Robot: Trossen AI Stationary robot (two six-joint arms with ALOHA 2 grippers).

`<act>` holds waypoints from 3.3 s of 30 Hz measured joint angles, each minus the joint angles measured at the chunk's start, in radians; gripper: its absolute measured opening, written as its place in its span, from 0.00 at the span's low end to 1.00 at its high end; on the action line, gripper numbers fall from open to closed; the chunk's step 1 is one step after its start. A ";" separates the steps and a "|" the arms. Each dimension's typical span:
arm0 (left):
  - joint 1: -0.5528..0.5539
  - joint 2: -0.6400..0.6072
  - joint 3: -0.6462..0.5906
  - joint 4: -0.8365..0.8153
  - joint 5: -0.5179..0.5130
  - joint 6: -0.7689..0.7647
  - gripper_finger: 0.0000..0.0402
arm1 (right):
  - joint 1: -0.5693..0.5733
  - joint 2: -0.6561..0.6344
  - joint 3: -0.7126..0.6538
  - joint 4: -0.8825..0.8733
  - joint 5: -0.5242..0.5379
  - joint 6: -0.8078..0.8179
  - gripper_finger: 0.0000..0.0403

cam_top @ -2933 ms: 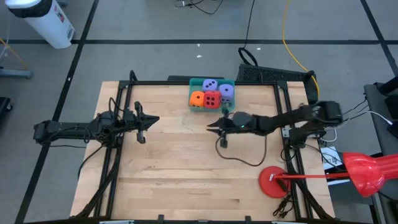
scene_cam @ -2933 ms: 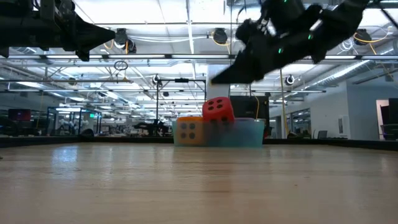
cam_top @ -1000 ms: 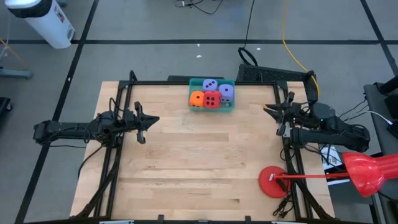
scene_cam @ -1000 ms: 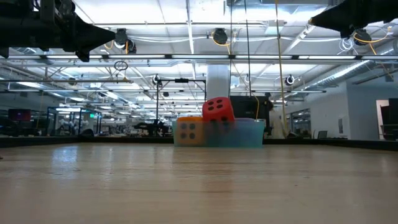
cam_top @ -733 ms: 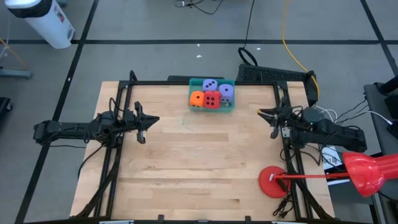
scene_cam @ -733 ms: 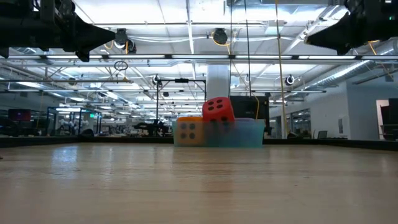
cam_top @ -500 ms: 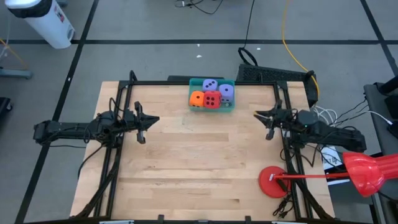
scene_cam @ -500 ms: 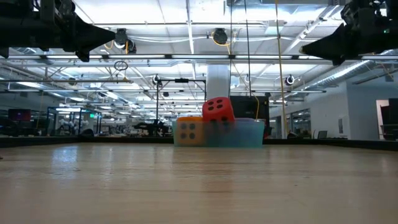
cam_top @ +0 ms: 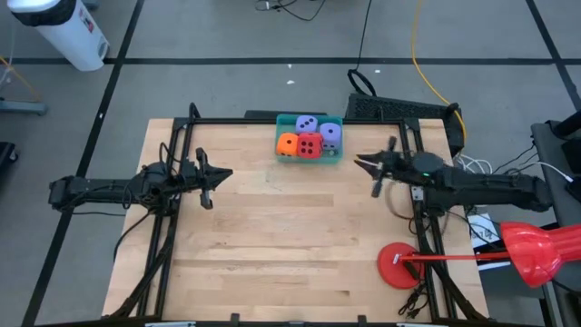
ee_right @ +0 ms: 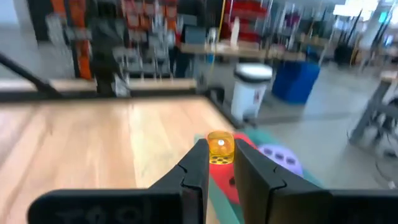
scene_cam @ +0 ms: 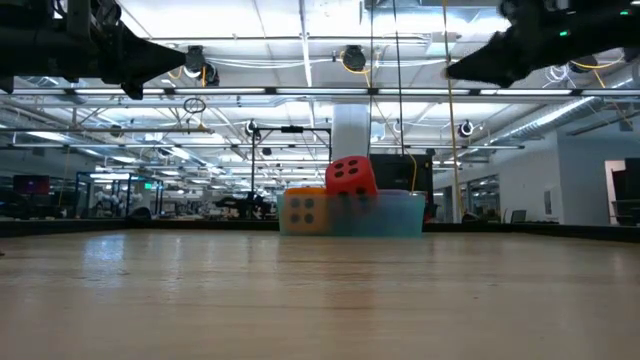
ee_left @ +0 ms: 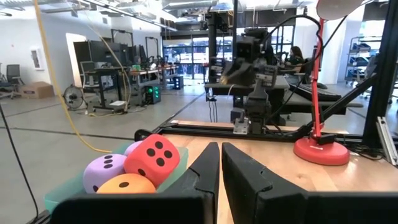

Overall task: Pick & Place Dice
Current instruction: Put the small yellow dice into the blue transparent bin, then return to Home Position

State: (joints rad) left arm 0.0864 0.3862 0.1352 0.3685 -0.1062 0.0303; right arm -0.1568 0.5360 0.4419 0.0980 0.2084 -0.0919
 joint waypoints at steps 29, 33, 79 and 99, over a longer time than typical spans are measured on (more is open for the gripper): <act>0.000 0.000 0.000 0.000 0.000 0.008 0.08 | -0.341 0.959 0.159 0.304 -0.049 -0.042 0.15; 0.000 0.000 0.000 0.000 0.000 0.005 0.08 | -0.341 0.957 0.159 0.307 -0.052 -0.030 0.31; -0.003 -0.240 0.080 -0.418 0.029 0.055 0.01 | -0.333 -0.454 -0.120 -0.180 -0.459 0.137 0.00; -0.027 -0.174 0.051 -0.480 0.097 0.020 0.00 | -0.331 -0.519 -0.399 0.011 -0.542 0.203 0.00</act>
State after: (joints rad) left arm 0.0595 0.2126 0.1860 -0.1115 -0.0088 0.0503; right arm -0.4879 0.0169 0.0432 0.1094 -0.3335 0.1115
